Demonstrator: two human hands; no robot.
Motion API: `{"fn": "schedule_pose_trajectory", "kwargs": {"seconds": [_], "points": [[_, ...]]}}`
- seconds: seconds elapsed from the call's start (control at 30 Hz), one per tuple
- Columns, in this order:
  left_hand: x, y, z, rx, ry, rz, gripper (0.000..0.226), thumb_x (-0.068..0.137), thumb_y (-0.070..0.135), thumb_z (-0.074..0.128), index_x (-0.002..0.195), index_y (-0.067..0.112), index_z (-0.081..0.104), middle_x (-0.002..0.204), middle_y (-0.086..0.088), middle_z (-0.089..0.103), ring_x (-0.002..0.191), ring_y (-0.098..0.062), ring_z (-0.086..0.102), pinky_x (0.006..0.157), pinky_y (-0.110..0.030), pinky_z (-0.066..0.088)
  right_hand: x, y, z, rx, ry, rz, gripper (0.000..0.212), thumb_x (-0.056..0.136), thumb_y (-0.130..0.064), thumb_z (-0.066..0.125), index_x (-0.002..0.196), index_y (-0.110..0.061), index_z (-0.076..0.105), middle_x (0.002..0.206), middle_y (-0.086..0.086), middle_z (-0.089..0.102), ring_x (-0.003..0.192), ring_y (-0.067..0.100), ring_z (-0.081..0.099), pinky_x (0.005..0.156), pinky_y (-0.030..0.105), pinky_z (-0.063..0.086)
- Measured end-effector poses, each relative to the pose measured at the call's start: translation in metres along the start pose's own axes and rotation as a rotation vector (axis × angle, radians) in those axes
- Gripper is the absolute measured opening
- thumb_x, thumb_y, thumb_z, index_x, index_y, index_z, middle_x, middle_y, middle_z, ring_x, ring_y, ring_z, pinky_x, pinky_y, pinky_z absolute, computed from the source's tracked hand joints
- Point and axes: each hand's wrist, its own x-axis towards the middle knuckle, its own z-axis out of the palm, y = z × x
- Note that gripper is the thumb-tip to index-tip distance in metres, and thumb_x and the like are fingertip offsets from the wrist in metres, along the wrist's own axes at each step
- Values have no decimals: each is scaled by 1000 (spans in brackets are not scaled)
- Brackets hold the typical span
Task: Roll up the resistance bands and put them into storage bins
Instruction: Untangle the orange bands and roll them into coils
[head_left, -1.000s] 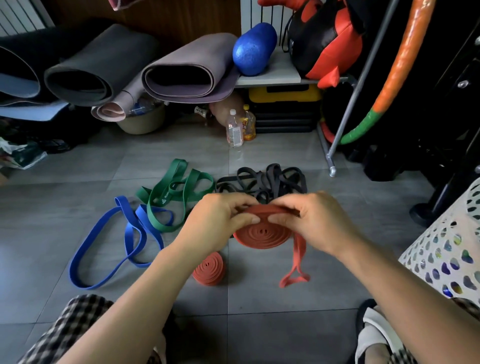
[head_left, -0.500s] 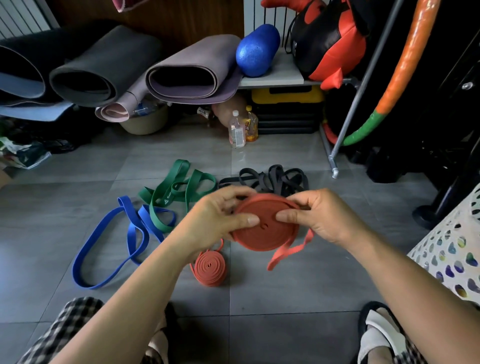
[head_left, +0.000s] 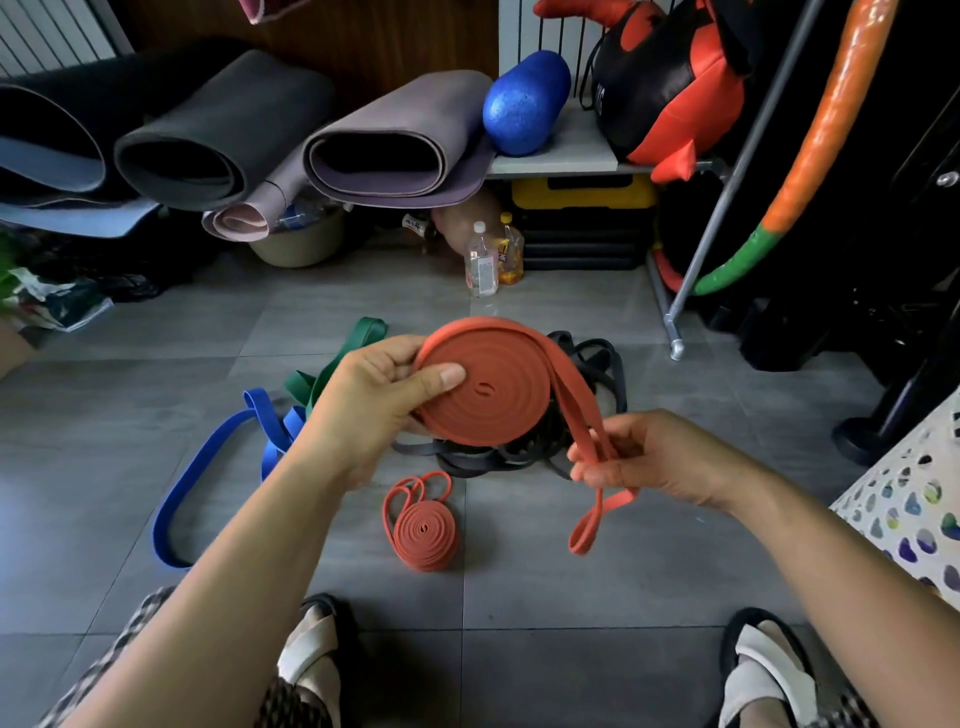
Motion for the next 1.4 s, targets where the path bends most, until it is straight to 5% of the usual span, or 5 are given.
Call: {"fn": "schedule_pose_trajectory", "kwargs": {"seconds": [0.3, 0.7, 0.9, 1.1, 1.4], "points": [[10, -4, -37, -154, 159, -27, 11, 88, 10, 52, 96, 11, 60, 74, 2, 73, 69, -14, 70, 53, -29, 58, -6, 34, -11, -461, -69, 191, 19, 79, -10, 64, 71, -27, 62, 73, -11, 62, 70, 1, 56, 65, 13, 40], [16, -17, -50, -117, 215, -104, 10, 89, 14, 54, 96, 12, 62, 75, 0, 73, 71, -16, 71, 54, -29, 58, -28, 55, -45, -51, 99, 157, 25, 75, 11, 65, 86, -11, 66, 87, 1, 71, 80, 8, 63, 72, 10, 48], [17, -20, -43, -69, 180, -150, 10, 89, 15, 54, 97, 13, 61, 74, 0, 73, 68, -17, 71, 57, -31, 59, -29, 57, -52, -59, 478, 137, 24, 78, 8, 64, 76, -14, 54, 72, 9, 61, 41, 5, 55, 45, 15, 45], [14, -19, -29, -5, 103, -182, 9, 88, 12, 55, 94, 12, 61, 71, 0, 72, 62, -14, 70, 50, -24, 56, -33, 61, -60, -650, 693, 217, 14, 87, -7, 48, 100, -6, 50, 88, 15, 61, 77, 32, 60, 69, 36, 42], [12, -14, -26, 50, 66, -188, 11, 86, 12, 57, 94, 15, 62, 72, 2, 72, 64, -13, 70, 47, -21, 53, -36, 69, -71, -759, 543, 431, 14, 88, -22, 49, 79, -16, 57, 81, 8, 65, 79, 30, 61, 66, 32, 43]]}}
